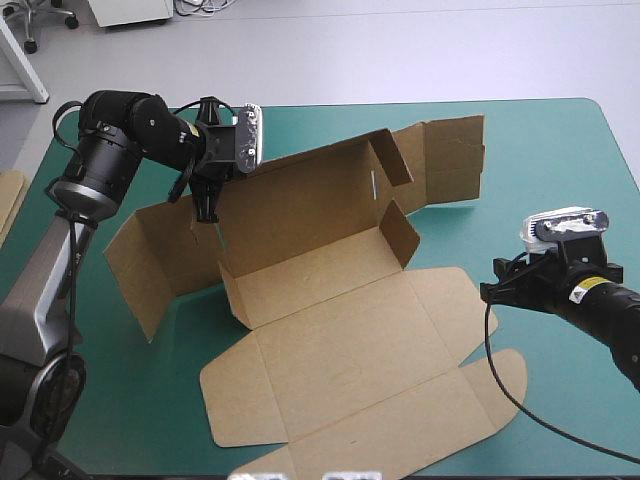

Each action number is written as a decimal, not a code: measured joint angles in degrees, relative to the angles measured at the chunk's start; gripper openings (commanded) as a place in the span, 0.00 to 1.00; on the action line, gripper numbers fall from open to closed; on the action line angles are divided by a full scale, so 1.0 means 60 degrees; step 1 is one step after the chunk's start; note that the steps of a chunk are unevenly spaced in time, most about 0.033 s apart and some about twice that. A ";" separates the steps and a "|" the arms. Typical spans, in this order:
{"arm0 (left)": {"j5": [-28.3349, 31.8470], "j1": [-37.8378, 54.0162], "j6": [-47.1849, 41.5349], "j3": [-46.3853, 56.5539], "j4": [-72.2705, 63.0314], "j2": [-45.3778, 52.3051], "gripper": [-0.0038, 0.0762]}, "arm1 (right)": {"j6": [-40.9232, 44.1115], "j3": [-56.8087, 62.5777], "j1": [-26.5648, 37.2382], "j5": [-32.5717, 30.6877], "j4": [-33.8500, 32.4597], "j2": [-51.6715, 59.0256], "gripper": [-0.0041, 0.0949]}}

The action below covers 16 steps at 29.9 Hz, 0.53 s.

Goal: Fold the box

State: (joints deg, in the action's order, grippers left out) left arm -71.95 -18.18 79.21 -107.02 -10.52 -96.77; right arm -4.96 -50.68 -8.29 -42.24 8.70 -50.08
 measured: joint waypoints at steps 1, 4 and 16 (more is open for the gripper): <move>0.0010 -0.0038 0.0209 0.0000 -0.0023 0.0000 0.04 | 0.0000 0.0000 0.0000 0.0000 0.0000 0.0000 0.53; 0.0044 -0.0305 0.0421 -0.0029 0.0114 0.0000 0.04 | 0.0000 0.0000 0.0000 0.0012 -0.0071 0.0000 0.53; 0.0805 -0.3231 -0.3329 0.0342 0.3953 0.0104 0.03 | 0.1127 -0.0537 0.0000 0.0301 -0.2580 -0.0012 0.52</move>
State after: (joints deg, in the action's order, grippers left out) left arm -67.12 -37.57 59.23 -104.96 13.19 -96.15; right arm 1.80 -53.91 -8.29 -40.43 -6.78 -50.15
